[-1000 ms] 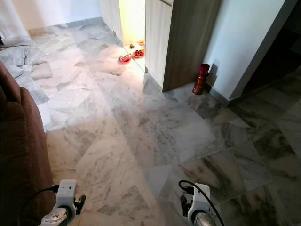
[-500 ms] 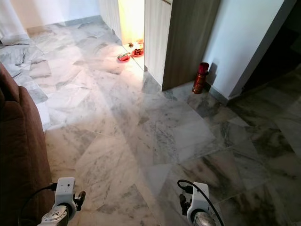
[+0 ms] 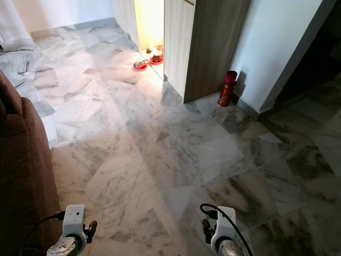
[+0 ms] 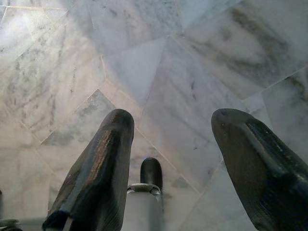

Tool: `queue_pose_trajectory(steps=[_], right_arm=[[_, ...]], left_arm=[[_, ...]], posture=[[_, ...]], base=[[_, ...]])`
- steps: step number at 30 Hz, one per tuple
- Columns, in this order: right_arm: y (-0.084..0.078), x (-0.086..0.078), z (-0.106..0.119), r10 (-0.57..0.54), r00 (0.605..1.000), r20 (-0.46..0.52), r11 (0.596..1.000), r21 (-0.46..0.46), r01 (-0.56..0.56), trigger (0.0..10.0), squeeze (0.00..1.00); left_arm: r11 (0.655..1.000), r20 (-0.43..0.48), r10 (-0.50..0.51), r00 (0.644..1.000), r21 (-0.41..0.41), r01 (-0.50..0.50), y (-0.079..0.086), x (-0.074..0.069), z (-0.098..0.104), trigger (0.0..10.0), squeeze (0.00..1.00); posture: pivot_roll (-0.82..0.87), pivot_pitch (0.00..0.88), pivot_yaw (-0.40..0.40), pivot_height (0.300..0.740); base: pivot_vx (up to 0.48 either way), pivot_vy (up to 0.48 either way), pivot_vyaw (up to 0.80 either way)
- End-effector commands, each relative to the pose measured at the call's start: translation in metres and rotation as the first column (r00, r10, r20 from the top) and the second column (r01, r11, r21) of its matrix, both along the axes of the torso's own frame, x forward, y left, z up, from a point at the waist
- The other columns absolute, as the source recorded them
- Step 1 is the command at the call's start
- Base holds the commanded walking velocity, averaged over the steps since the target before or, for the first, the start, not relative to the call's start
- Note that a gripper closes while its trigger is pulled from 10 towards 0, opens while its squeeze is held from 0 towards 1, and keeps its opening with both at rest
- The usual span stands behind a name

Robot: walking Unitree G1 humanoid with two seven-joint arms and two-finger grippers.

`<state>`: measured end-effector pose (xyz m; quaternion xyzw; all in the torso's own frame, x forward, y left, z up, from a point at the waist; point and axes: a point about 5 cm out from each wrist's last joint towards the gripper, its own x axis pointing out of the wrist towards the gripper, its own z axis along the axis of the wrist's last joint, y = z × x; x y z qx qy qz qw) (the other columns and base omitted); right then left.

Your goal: Move the pillow to the sofa from floor

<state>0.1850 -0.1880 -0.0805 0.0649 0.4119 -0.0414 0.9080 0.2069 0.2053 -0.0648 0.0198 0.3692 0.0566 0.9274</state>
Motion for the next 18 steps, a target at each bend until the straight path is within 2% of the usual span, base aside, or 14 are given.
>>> queue_pose_trajectory(steps=[1, 18], right_arm=[[0.0007, -0.0003, 0.0, 0.011, 1.0, 0.003, 1.0, -0.011, -0.011, 10.0, 0.0], [0.0039, -0.0005, -0.0005, 0.017, 1.0, 0.001, 1.0, 0.0, -0.017, 10.0, 0.0]], left_arm=[[1.0, -0.044, -0.006, 0.999, 0.009, 0.006, 0.001, -0.0095, -0.0058, 10.0, 0.0], [1.0, -0.042, 0.0, 0.999, 0.016, 0.0, 0.0025, -0.009, -0.0052, 10.0, 0.0]], posture=[[0.03, 0.006, -0.04, 0.74], [0.03, 0.04, -0.041, 0.74]], base=[[0.0, 0.0, 0.8], [0.0, 0.0, 0.8]])
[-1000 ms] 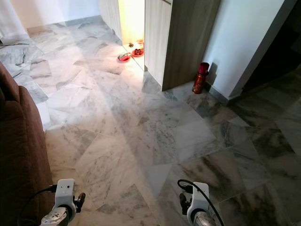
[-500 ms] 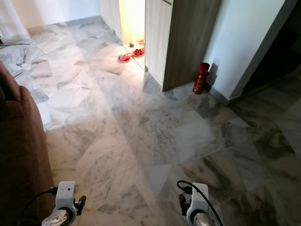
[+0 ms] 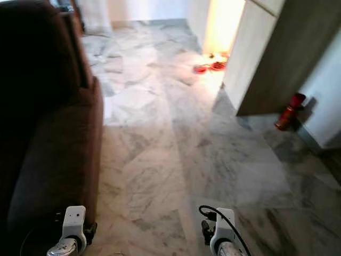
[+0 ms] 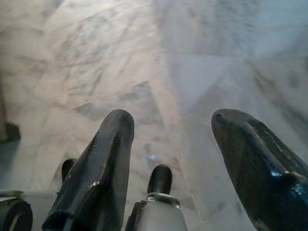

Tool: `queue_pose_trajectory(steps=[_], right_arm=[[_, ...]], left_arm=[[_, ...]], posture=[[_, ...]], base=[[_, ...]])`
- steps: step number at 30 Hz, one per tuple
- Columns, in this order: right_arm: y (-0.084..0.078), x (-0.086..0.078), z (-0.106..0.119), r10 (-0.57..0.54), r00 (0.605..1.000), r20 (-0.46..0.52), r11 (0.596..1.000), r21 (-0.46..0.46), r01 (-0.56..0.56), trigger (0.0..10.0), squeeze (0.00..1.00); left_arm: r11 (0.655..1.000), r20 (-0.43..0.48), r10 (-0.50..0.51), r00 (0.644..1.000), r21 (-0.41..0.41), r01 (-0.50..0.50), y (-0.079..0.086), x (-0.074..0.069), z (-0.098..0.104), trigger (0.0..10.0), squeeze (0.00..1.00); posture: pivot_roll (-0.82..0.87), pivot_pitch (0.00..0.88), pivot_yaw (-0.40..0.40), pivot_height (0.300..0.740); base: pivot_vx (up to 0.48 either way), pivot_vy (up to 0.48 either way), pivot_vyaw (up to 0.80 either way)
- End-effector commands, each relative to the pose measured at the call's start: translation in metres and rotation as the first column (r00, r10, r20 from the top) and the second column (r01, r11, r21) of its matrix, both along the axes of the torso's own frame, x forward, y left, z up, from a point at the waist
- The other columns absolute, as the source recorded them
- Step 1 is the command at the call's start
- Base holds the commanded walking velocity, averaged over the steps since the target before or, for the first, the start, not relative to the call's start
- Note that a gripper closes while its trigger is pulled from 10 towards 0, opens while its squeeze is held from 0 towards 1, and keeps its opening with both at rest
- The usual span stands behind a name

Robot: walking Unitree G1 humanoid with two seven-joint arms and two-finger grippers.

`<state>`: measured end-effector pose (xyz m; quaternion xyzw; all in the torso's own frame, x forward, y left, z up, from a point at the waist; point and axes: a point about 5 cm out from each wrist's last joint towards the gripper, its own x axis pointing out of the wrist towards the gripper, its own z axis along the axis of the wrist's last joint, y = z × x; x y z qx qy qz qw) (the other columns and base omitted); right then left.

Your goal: Move the pillow to the sofa from floor

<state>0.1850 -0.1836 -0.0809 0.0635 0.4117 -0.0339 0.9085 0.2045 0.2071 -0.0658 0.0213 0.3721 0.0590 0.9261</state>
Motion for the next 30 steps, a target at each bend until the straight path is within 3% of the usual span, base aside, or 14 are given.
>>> queue_pose_trajectory(steps=[1, 11, 30], right_arm=[[-0.0007, -0.0007, -0.0002, 0.001, 1.0, 0.0, 1.0, -0.002, -0.001, 10.0, 0.0], [-0.0025, -0.001, -0.0001, -0.002, 1.0, -0.001, 1.0, -0.004, 0.002, 10.0, 0.0], [-0.0006, -0.0008, -0.0011, -0.017, 1.0, -0.026, 1.0, 0.02, 0.018, 10.0, 0.0]], left_arm=[[1.0, -0.037, -0.005, 0.999, 0.012, 0.005, 0.0005, -0.0066, -0.0043, 10.0, 0.0], [1.0, -0.036, 0.0, 0.999, 0.008, 0.0, -0.0008, -0.0069, -0.0047, 10.0, 0.0], [1.0, -0.059, 0.002, 0.998, 0.0, -0.002, -0.0029, -0.0083, -0.0064, 10.0, 0.0]], posture=[[0.03, 0.044, -0.04, 0.74], [0.03, 0.058, -0.045, 0.74], [0.03, 0.062, -0.046, 0.74]], base=[[0.0, 0.0, 0.8], [0.0, 0.0, 0.77], [0.0, 0.0, 0.0]])
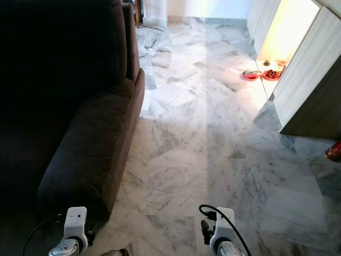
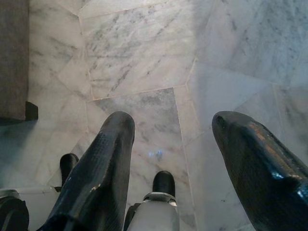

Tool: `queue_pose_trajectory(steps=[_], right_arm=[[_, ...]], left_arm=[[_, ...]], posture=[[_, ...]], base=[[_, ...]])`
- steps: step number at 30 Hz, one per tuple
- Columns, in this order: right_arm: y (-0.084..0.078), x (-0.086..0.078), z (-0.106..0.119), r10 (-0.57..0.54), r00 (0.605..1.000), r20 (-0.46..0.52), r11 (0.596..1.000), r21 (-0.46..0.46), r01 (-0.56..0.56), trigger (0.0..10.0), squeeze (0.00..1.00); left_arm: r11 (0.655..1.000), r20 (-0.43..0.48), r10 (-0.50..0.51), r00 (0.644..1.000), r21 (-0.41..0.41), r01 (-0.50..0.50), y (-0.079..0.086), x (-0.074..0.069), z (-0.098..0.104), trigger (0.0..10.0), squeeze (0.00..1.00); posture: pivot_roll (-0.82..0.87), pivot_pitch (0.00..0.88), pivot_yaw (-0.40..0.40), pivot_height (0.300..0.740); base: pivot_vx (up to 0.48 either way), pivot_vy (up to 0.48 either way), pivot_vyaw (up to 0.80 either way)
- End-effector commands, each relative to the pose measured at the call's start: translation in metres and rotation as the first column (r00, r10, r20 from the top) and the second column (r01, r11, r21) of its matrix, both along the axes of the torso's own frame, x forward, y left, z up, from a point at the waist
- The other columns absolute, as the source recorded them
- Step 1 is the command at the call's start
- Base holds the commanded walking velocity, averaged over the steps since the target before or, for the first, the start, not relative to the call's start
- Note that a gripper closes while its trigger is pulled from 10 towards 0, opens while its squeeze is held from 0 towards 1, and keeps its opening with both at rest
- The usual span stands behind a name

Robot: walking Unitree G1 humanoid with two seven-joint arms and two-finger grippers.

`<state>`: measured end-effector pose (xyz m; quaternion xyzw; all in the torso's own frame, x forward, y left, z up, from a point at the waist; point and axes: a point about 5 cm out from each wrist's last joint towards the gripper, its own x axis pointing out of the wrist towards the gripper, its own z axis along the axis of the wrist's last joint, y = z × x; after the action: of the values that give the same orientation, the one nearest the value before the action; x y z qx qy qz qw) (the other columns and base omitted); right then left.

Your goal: Move the pillow to the sofa from floor

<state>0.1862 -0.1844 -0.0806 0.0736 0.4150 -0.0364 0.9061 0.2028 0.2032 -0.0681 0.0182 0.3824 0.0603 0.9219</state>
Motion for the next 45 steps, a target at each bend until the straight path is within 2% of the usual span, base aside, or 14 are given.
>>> queue_pose_trajectory(steps=[1, 24, 45], right_arm=[[0.0, -0.002, -0.001, -0.004, 1.0, -0.018, 1.0, 0.004, 0.004, 10.0, 0.0], [0.009, -0.005, -0.004, 0.004, 0.999, -0.049, 1.0, 0.006, -0.004, 10.0, 0.0], [0.011, 0.002, -0.002, 0.013, 0.999, -0.049, 1.0, -0.001, -0.013, 10.0, 0.0]], left_arm=[[1.0, -0.037, -0.003, 0.999, 0.006, 0.004, 0.001, -0.007, -0.004, 10.0, 0.0], [1.0, -0.055, 0.0, 0.998, 0.008, 0.001, 0.002, -0.009, -0.006, 10.0, 0.0], [1.0, -0.071, -0.012, 0.997, 0.007, 0.012, 0.0, -0.01, -0.007, 10.0, 0.0]], posture=[[0.03, 0.062, -0.046, 0.74], [0.04, 0.055, -0.043, 0.74], [0.03, 0.033, -0.046, 0.74]], base=[[0.0, 0.0, 0.0], [0.0, 0.0, 0.0], [0.0, 0.379, 0.0]])
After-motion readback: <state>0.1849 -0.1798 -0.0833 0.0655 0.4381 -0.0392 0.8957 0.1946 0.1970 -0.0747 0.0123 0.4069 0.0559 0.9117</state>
